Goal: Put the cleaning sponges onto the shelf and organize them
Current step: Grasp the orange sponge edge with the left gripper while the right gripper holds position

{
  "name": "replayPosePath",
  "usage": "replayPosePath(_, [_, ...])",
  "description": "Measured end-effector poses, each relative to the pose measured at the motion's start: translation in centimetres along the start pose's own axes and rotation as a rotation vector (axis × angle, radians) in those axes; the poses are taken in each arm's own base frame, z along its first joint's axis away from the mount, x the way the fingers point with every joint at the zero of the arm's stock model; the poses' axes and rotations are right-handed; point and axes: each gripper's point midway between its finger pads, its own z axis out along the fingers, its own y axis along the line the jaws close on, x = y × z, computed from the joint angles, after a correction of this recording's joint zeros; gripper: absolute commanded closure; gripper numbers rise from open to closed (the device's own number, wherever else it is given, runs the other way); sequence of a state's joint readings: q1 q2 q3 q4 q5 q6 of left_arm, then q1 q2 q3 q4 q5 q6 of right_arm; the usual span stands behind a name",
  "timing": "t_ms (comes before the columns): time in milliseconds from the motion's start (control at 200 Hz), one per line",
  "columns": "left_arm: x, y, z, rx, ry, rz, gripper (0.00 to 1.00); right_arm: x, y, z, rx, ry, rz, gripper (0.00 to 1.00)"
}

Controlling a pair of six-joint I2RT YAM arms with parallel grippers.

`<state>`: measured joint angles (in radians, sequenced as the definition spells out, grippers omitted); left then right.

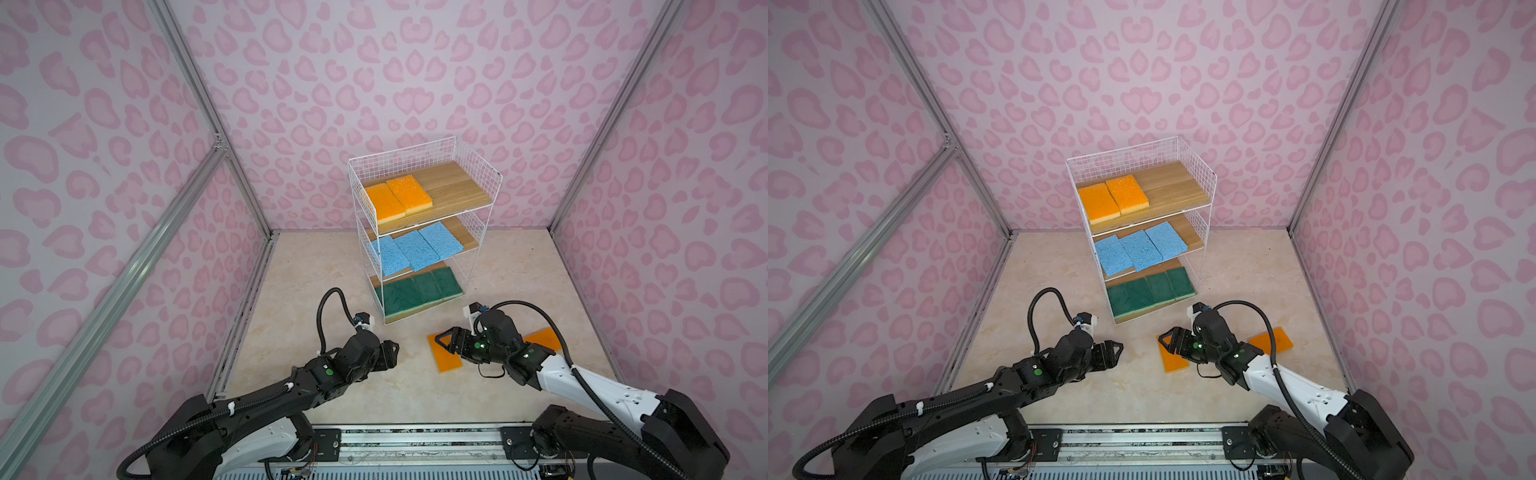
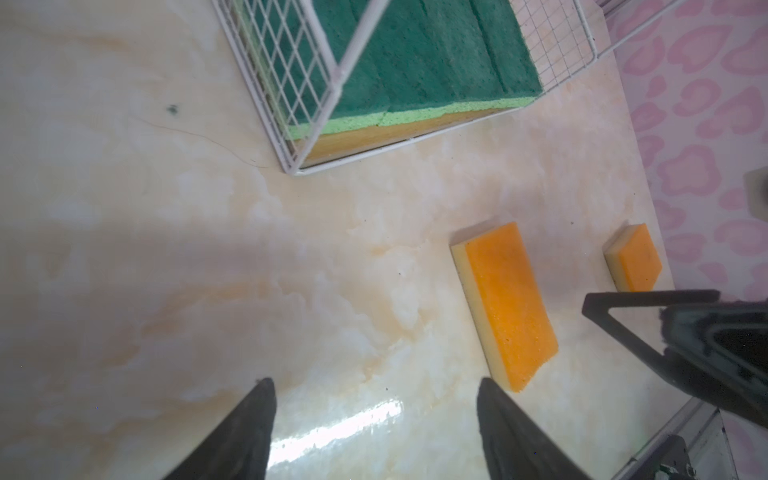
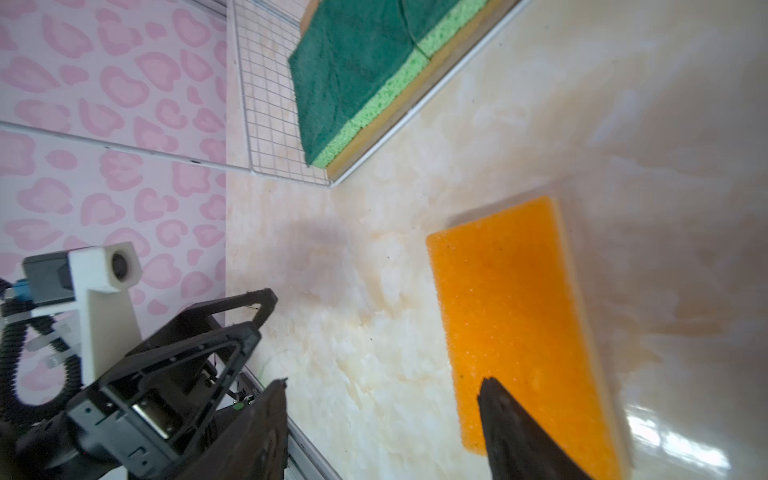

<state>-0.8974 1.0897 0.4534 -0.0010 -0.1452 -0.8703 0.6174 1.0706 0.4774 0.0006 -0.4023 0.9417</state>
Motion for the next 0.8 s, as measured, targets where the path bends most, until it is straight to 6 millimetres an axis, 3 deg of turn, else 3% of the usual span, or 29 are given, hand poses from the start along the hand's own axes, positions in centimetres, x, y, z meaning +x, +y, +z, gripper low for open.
replayPosePath(185, [1.3, -2.7, 1.9, 0.019, 0.049, 0.015, 0.16, -2.0, -2.1, -2.6, 0.036, -0.077, 0.035, 0.27])
replayPosePath(375, [2.3, -6.2, 3.7, 0.046, 0.069, 0.026, 0.16, -3.0, -5.1, -4.6, 0.074, -0.128, 0.095, 0.28])
replayPosePath(600, [3.3, -7.6, 7.0, 0.029, 0.094, -0.017, 0.34, -2.3, -7.0, -4.8, 0.092, -0.093, 0.128, 0.28])
replayPosePath(800, [4.0, -8.7, 9.1, 0.039, 0.122, -0.048, 0.45, -2.3, -7.0, -5.0, 0.07, -0.086, 0.119, 0.28])
